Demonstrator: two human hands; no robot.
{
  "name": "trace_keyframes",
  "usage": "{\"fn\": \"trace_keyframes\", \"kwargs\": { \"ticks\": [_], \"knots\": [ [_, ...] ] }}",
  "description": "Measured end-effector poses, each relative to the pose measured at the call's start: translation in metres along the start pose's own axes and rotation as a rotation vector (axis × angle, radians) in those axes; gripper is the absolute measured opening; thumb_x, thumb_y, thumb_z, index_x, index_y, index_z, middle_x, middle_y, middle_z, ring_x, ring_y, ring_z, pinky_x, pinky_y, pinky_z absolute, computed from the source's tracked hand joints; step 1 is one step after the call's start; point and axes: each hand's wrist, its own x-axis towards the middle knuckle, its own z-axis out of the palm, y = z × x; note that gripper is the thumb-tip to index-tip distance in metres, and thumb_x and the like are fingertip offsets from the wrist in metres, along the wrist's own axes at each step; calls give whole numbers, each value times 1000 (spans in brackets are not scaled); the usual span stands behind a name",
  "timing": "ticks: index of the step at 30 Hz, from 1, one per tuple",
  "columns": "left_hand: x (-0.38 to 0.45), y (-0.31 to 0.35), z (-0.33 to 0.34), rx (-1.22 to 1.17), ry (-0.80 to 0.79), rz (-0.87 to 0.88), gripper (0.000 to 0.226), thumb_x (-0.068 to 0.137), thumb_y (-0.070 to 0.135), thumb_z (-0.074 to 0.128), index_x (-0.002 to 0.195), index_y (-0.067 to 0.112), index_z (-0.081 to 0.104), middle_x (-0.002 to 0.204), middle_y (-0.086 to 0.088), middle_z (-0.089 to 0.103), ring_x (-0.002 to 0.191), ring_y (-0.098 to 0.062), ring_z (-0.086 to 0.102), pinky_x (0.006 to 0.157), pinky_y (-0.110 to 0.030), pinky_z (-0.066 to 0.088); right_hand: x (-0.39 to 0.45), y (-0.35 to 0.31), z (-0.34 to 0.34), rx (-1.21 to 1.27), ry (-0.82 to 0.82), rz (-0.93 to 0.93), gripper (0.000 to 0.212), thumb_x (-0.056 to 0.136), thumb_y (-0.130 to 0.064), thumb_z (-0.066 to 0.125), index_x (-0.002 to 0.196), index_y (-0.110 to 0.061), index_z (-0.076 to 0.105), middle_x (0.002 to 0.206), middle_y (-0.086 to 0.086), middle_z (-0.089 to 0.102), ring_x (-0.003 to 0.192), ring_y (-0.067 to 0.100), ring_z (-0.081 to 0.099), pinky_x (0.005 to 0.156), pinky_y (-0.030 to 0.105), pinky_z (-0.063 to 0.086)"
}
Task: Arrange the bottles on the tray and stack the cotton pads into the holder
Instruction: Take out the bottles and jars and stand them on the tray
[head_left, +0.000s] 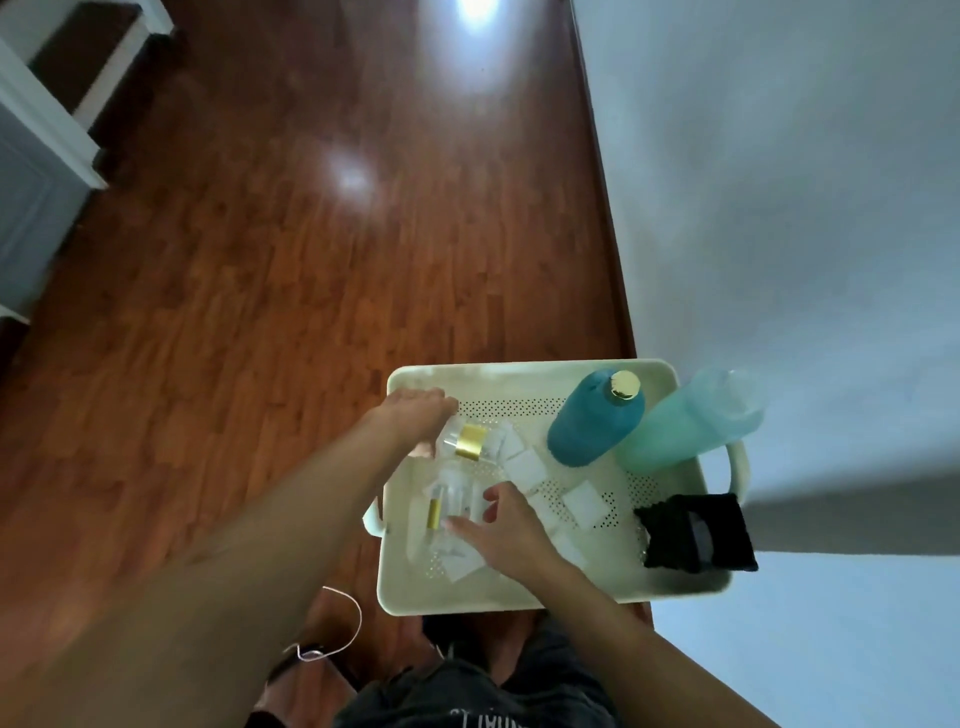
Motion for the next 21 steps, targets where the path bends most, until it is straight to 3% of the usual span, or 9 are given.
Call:
{"fn": "trace_keyframes", "kwargs": {
  "ticks": [3, 8, 17, 21],
  "knots": [
    [5, -3, 1, 8, -5, 17, 67, 78, 26, 83, 136, 14, 51, 126, -5, 57, 105, -29, 64, 77, -36, 51, 4, -4, 8, -7, 12, 16, 92, 60, -78, 71, 128, -24, 41, 110, -9, 52, 92, 6, 56, 66, 19, 42],
    [12, -7, 6, 33, 7, 48, 60, 80, 24, 83, 132, 14, 55, 124, -4, 61, 106, -27, 64, 85, -41, 53, 7, -8, 16, -5, 17, 30, 92, 67, -70, 74, 135, -22, 35, 125, 0, 52, 107, 18, 59, 86, 32, 50],
    [11, -15, 0, -12, 40, 79, 61, 82, 37, 80, 137, 25, 55, 132, 3, 62, 118, -24, 59, 93, -38, 50, 6, -17, 23, -3, 29, 44, 78, 75, -58, 74, 133, -21, 38, 118, 0, 58, 102, 18, 61, 86, 34, 52],
    [2, -19, -13, -83, 46, 80, 63, 86, 42, 75, 142, 28, 51, 142, 5, 56, 125, -22, 54, 94, -34, 48, 3, -18, 23, 24, 25, 56, 74, 78, -55, 73, 134, -21, 38, 115, -3, 59, 97, 16, 61, 77, 28, 48]
  ]
}}
